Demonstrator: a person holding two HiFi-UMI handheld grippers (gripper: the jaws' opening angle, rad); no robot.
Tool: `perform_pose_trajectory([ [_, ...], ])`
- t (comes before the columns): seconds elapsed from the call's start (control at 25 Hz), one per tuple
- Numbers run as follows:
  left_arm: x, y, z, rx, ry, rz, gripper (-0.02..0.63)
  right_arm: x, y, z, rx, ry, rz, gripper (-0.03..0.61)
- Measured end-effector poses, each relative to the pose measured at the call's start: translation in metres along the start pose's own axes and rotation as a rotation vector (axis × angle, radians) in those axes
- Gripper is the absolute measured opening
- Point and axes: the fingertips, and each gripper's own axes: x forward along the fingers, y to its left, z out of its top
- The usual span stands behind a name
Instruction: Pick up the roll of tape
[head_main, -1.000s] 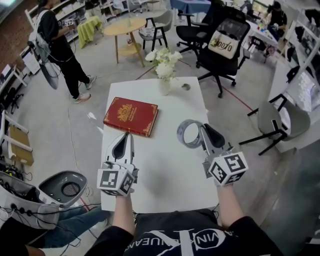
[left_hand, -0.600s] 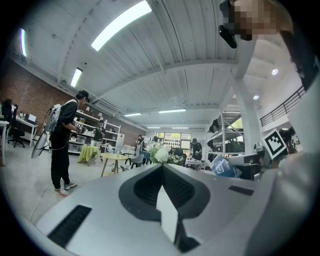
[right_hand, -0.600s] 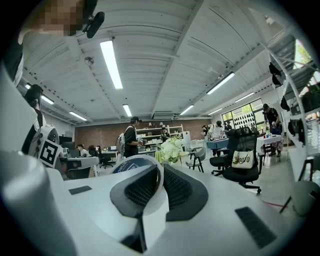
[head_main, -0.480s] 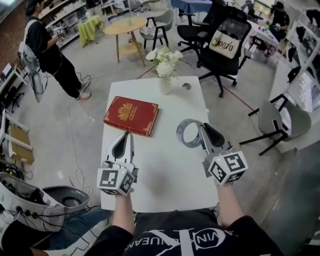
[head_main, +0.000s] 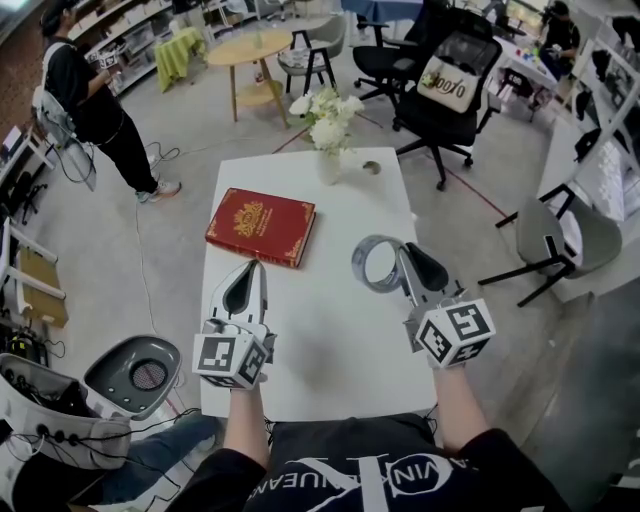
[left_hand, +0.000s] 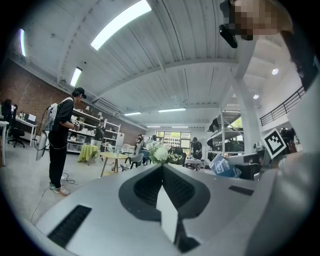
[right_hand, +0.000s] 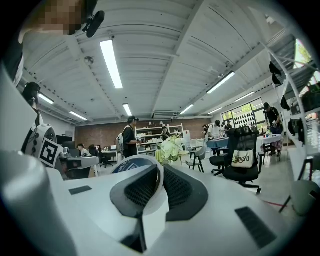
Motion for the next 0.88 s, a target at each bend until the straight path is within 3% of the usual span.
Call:
perform_pose_trajectory([
  [0.88,-0.0038,-0.0016,-0.0009,0.003,-0.004,-0.007,0.0,-0.0049,0.001,-0.0033,0.024,-0.007,0.001,0.054],
])
